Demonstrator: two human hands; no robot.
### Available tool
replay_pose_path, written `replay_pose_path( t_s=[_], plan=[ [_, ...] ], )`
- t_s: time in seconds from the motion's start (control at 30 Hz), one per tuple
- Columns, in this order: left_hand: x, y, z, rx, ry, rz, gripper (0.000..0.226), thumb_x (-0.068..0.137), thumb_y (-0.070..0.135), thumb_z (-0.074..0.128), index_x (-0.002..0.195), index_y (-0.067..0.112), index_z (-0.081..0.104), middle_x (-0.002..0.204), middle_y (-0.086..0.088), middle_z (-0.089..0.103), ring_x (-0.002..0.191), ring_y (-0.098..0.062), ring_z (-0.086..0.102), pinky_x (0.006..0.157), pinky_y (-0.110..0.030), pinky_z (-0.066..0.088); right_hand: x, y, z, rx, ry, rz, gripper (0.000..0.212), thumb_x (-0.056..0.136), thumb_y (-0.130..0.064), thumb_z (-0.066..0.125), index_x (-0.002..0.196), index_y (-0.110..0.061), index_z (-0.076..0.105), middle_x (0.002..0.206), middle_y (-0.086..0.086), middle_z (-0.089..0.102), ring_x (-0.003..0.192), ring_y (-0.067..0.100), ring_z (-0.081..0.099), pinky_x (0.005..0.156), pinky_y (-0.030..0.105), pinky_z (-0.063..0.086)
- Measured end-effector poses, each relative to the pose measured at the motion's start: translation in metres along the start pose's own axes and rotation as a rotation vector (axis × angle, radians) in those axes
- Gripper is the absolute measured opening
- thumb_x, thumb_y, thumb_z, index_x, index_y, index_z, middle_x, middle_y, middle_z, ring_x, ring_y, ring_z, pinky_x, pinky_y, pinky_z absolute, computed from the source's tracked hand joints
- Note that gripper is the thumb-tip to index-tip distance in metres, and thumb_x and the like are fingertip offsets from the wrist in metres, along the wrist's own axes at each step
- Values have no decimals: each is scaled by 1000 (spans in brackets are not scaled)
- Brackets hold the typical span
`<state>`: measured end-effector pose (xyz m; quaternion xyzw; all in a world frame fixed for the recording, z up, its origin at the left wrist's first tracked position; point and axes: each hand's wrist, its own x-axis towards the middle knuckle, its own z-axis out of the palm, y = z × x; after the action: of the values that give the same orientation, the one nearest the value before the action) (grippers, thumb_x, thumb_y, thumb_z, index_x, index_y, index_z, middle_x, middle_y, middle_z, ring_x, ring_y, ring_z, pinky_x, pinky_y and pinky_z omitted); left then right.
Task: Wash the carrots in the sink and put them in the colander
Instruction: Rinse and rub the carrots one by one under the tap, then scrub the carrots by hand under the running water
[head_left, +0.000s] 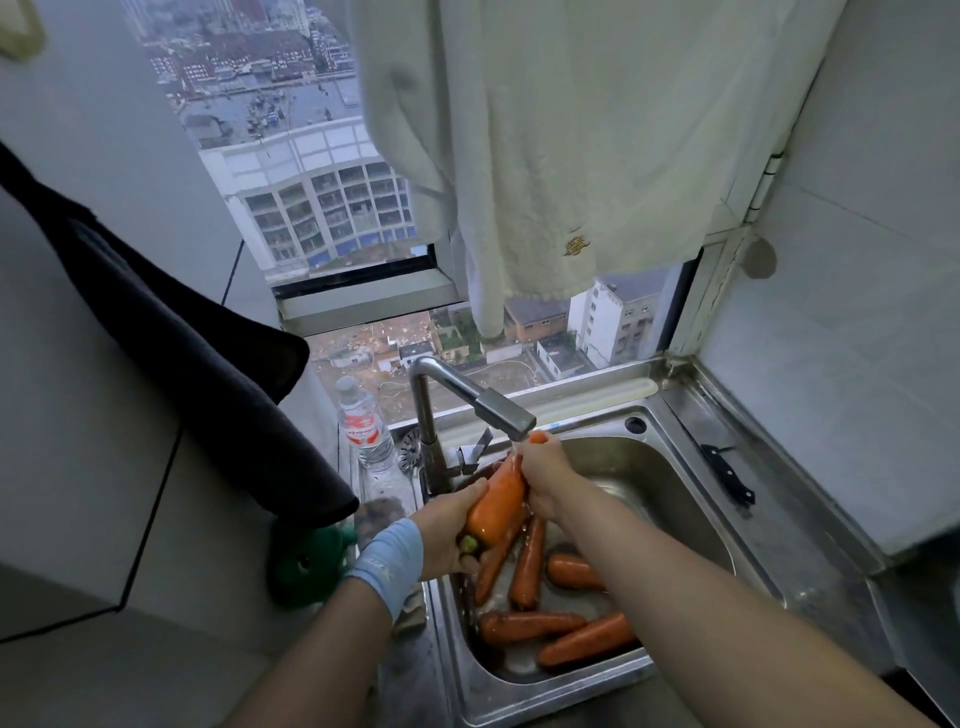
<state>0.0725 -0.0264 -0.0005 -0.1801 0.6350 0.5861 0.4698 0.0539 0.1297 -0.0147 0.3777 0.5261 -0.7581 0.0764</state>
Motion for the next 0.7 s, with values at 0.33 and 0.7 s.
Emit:
replay_pose_path(
  t_s=[0.33,0.7],
  plan=[
    [27,-19,26,99,7,15,35,105,13,41,137,18,53,128,-22,60,108,-40,63,72,-47,60,-29,32,-27,-495,-155,196,28,100,-22,61,124,-8,59,113,21,69,100,39,69,78,56,59],
    [63,-44,90,631,-29,102,15,96,23,62,107,17,70,80,2,61,71,-14,59,65,-26,51,-8,61,-125,-1117,11,32,41,93,-29,71,128,-11,60,124,12,67,114,30,64,99,38,51]
  ],
)
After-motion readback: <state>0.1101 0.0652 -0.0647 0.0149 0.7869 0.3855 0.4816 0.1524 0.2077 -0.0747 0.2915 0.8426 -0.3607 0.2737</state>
